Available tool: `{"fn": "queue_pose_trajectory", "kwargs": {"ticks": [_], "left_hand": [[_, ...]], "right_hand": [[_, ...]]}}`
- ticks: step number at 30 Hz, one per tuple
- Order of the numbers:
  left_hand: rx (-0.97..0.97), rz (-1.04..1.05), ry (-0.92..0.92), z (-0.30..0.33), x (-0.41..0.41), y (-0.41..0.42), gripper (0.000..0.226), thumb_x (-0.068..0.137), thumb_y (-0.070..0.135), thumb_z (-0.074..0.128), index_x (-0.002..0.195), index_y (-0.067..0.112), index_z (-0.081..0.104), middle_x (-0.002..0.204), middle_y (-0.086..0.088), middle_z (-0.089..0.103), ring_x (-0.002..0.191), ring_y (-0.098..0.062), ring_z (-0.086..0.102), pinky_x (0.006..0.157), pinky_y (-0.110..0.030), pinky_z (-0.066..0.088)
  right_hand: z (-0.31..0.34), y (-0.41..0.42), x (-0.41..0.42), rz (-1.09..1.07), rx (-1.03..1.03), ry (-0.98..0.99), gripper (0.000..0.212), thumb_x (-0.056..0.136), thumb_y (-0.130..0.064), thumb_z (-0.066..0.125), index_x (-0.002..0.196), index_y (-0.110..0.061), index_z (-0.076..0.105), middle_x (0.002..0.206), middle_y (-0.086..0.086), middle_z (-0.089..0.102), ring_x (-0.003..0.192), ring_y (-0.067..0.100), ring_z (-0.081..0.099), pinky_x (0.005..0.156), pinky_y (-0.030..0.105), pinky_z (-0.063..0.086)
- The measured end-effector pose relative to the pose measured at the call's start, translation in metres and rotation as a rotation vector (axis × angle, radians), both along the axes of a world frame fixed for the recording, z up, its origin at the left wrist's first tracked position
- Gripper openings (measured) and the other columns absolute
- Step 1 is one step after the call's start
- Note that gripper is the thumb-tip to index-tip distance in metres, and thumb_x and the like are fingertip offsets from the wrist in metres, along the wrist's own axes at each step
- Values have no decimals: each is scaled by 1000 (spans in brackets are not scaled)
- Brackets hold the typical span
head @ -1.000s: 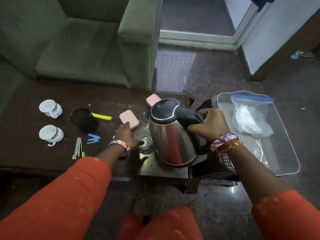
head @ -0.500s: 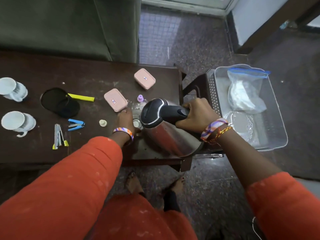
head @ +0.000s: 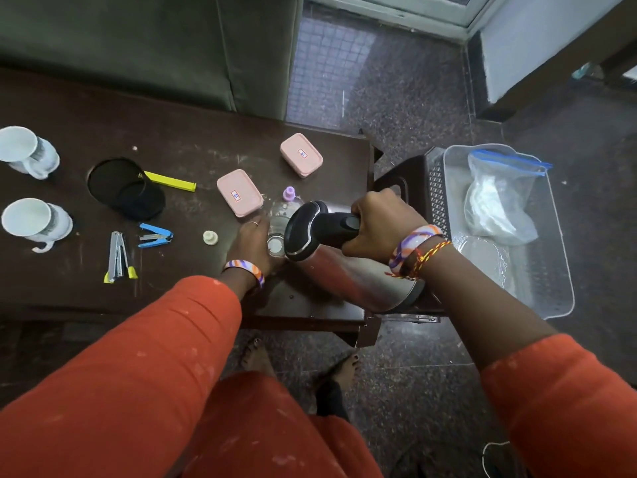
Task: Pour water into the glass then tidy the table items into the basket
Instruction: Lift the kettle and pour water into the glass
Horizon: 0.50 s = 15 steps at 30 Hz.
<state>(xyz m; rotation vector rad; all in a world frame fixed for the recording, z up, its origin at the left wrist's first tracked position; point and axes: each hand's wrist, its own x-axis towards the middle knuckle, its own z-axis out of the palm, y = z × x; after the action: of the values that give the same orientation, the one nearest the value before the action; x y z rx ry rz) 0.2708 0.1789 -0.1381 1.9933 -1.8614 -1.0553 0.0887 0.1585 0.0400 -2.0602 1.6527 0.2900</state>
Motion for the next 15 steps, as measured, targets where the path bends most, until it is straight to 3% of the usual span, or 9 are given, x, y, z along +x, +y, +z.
{"fn": "queue_pose_trajectory", "kwargs": {"ticks": [6,10,15], "left_hand": [[-8,5,18,-11,2,-2,64,58,51,62,114,23,51,110,-6,63,107,-32,59,81,-43,54],[-20,22,48,-11,1,-2,63,56,52,52,111,22,52,111,-9,62,107,-33,58,83,-44,53],[-29,27,67,-14,1,-2,66,52,53,50,110,21,52,111,-10,62,106,-34,58,83,-45,53]], "right_hand": [[3,-3,9,19,12,49,36,67,-27,72,56,-10,42,56,2,35,66,30,47,56,26,37],[7,-6,15,37,4,75,34,67,-27,72,59,-10,44,56,2,35,52,24,41,45,20,29],[10,-8,21,46,-1,81,33,69,-27,72,65,-11,44,55,0,35,48,17,36,45,21,30]]}}
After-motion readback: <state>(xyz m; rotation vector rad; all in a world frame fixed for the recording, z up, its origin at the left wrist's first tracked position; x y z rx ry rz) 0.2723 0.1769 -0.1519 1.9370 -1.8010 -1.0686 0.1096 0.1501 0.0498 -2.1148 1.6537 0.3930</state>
